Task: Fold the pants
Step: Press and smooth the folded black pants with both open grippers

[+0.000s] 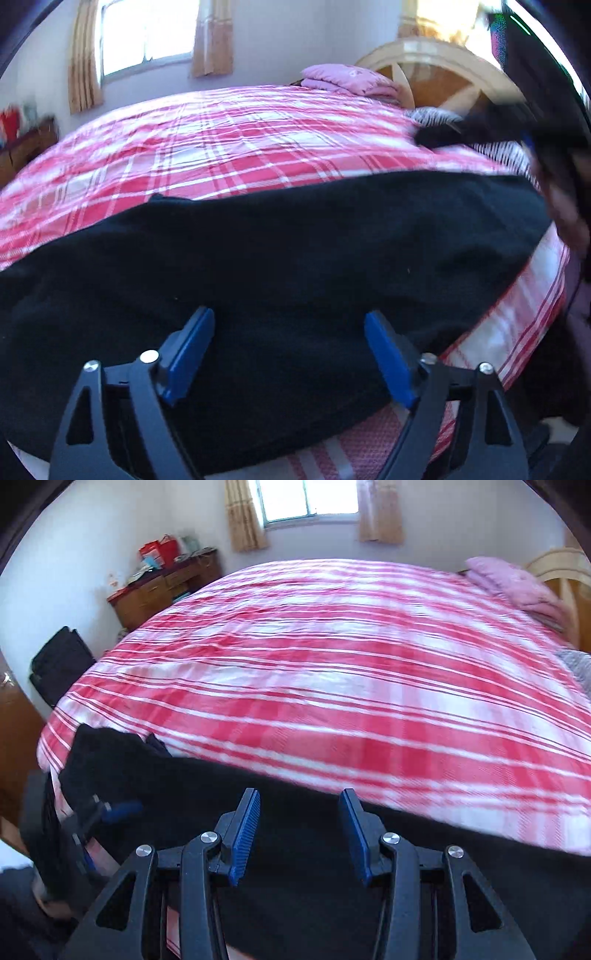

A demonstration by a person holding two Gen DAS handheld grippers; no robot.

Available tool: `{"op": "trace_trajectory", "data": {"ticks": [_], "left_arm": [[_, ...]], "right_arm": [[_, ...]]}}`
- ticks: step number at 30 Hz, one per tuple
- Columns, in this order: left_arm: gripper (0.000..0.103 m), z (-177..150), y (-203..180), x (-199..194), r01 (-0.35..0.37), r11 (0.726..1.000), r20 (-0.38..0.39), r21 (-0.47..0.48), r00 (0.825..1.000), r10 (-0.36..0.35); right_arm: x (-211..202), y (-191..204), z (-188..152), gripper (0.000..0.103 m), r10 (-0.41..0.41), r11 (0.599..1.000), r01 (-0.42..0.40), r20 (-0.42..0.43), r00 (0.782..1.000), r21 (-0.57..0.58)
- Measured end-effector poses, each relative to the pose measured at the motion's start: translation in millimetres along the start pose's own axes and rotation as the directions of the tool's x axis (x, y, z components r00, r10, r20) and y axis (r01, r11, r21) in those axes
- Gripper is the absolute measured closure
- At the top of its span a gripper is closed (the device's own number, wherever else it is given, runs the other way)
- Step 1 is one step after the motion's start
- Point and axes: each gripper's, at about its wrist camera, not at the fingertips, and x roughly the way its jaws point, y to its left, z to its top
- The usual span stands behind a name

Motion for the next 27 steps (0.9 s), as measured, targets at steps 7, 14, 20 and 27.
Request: {"op": "trace_trajectory", "data": {"ticks": [7,14,20,27], "left_arm": [[0.011,-7.3,2.9,-4.1,0.018,1.0,0.019,0.012,1.0,-0.018],[0.009,-8.3,0.2,-5.6,0.008,1.0,0.024,0.028,1.0,-0.009],[0.009,7.1,-7.1,-25.1,0.057,0.998,0.081,0.019,0.995,-0.058],[0.005,1.8,-35.1,0.1,0.032,0.989,-0.012,0.147,0.999,-0.03]], "right_arm": [[9.6,7.4,-30.5,0.056,-0.144,0.989,0.14,-0.076,0.987,-0.05],[-10.3,-7.2,-89.2,0.055,-0.254,0.96,0.242,-0.077,0.964,-0.139],[-42.0,-29.8,-91.0,0.055,-0.211,0.977,0.211,0.003,0.978,-0.028],[-52.4,-75.5,-101.7,0.055,-0.208,0.975,0.206,0.013,0.978,0.084]]}}
